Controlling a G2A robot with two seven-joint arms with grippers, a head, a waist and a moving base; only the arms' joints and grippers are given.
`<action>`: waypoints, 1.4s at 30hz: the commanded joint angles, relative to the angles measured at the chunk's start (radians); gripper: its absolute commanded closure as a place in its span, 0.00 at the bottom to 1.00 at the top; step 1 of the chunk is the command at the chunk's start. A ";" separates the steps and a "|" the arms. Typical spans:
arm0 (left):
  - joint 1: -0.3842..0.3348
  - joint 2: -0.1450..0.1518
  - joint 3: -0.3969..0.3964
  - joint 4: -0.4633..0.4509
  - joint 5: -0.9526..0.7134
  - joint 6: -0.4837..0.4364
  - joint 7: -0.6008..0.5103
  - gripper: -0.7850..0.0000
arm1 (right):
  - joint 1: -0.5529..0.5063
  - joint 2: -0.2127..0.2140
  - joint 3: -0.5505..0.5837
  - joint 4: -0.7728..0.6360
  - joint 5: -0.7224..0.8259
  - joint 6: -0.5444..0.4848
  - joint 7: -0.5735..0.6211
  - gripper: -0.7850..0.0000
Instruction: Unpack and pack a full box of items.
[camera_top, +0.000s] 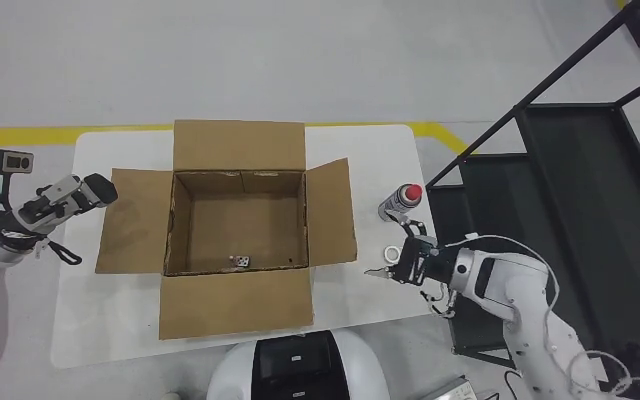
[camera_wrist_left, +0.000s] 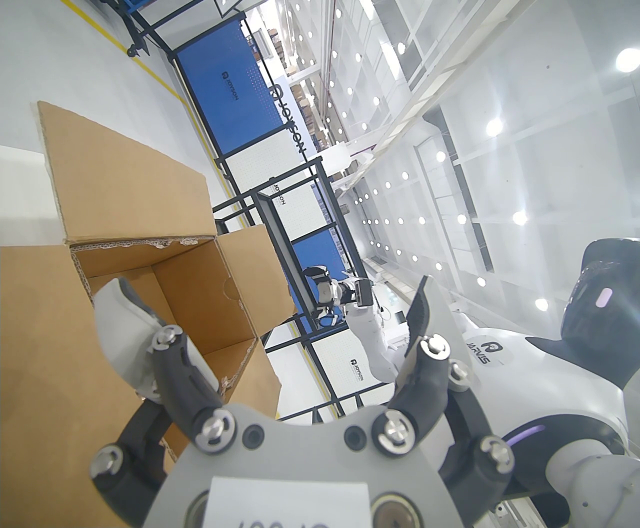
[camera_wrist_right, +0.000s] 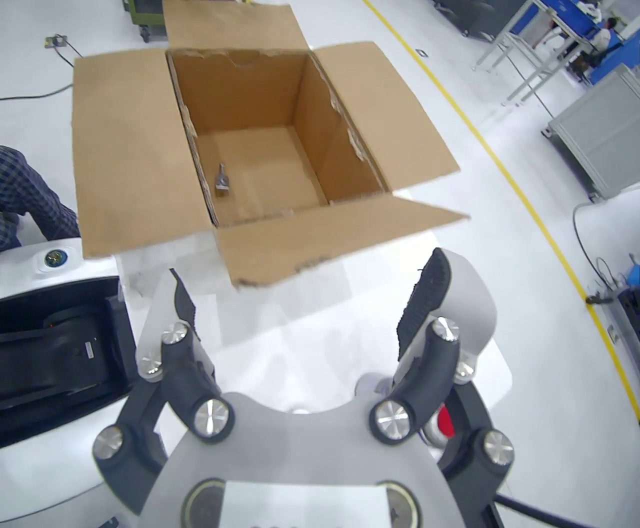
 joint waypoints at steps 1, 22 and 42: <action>0.000 0.000 0.000 0.000 0.000 0.000 0.000 0.00 | -0.028 0.004 0.033 0.042 -0.018 -0.011 -0.032 0.00; 0.000 0.000 0.000 0.000 0.000 0.000 0.000 0.00 | 0.179 -0.001 -0.091 0.568 0.118 0.133 0.214 0.41; 0.000 0.000 0.000 0.000 0.000 0.000 0.000 0.00 | 0.313 -0.017 -0.228 0.742 0.176 0.265 0.309 0.64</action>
